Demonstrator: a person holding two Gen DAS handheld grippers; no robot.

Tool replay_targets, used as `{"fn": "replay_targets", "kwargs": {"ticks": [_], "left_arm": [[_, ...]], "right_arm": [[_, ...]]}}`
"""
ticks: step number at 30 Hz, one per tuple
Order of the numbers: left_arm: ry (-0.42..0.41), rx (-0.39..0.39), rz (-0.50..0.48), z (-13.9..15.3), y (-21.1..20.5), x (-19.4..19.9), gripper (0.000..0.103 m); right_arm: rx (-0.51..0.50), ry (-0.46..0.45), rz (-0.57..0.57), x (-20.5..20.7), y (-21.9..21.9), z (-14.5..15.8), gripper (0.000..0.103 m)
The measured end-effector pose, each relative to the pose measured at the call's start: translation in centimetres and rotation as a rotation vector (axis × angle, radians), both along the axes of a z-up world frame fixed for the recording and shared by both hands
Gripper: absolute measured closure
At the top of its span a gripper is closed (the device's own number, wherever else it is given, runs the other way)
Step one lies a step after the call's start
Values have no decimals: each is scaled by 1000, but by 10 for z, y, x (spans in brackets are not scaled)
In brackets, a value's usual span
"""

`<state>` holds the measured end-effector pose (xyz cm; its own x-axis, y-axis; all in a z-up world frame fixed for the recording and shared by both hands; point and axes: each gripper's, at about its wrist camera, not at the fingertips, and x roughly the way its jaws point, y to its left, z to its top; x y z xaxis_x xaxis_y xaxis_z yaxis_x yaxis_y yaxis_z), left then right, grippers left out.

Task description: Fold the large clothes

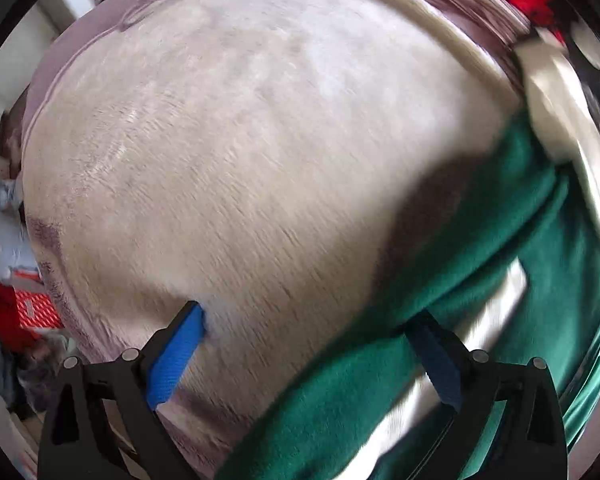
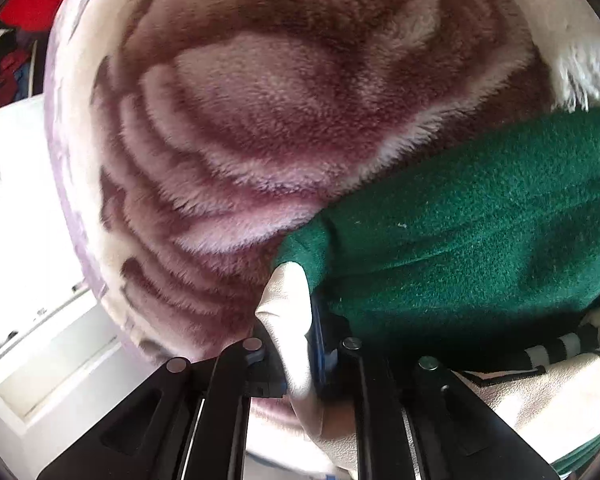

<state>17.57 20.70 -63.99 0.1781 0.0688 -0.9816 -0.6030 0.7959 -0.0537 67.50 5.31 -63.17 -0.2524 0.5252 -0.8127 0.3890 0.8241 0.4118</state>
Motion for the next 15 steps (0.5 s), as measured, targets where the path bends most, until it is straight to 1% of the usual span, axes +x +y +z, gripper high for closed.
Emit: {"fn": "replay_targets", "kwargs": {"ticks": [3, 5, 6, 7, 8, 9, 11, 14, 15], "left_arm": [[9, 9, 43, 9, 13, -1, 1], [10, -19, 64, 19, 19, -3, 2], [-19, -29, 56, 32, 20, -6, 2], [-40, -26, 37, 41, 18, -6, 2], [-67, -31, -3, 52, 13, -3, 2], [-69, -34, -44, 58, 6, 3, 2], [-76, -51, -105, 59, -5, 22, 2], [-86, -40, -161, 45, -15, 69, 2], [-66, -17, -195, 34, -19, 89, 2]], "right_arm": [[50, -10, 47, 2, -4, 13, 84], [109, -37, 76, 1, -4, 27, 53], [136, -58, 90, -2, -5, 36, 49], [138, -81, 116, -3, -6, 46, 43], [129, -102, 141, -5, -7, 56, 40], [130, -130, 171, -8, -8, 68, 38], [126, -177, 233, -19, -9, 84, 37], [96, -236, 307, -33, -16, 94, 37], [91, -252, 313, -38, -23, 95, 37]]}}
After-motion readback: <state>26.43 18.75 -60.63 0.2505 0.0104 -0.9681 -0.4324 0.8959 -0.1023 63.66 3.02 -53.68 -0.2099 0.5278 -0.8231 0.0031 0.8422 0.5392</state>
